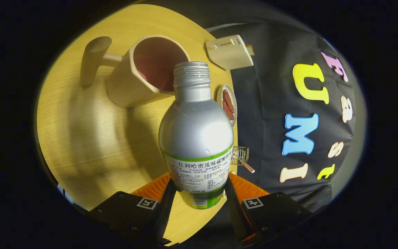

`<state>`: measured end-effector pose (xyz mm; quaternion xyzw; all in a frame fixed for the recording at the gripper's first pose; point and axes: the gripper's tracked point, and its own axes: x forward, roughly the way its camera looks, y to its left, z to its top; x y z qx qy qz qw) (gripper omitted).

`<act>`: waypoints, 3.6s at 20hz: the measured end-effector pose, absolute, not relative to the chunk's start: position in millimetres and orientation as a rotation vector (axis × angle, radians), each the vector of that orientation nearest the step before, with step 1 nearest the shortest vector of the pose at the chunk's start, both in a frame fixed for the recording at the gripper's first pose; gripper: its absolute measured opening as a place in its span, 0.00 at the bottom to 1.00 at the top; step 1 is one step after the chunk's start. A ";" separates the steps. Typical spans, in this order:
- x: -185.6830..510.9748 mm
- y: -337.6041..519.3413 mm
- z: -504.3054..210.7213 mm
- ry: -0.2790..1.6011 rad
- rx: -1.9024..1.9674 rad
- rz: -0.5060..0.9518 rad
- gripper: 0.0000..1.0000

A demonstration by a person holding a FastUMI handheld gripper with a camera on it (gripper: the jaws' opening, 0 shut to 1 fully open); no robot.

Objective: Take the bottle from table, then pour the juice into the cup, finally place the bottle on the coaster

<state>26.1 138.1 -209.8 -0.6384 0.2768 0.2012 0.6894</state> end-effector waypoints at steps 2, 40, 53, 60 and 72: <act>29.4 137.9 -206.2 0.611 -1.464 0.442 0.75; 48.6 142.5 -170.7 0.572 -1.865 0.505 0.74; 47.7 150.2 -153.6 0.557 -1.932 0.526 0.70; 50.1 152.6 -147.7 0.545 -1.982 0.535 0.70; 50.4 154.3 -132.3 0.553 -2.046 0.521 0.70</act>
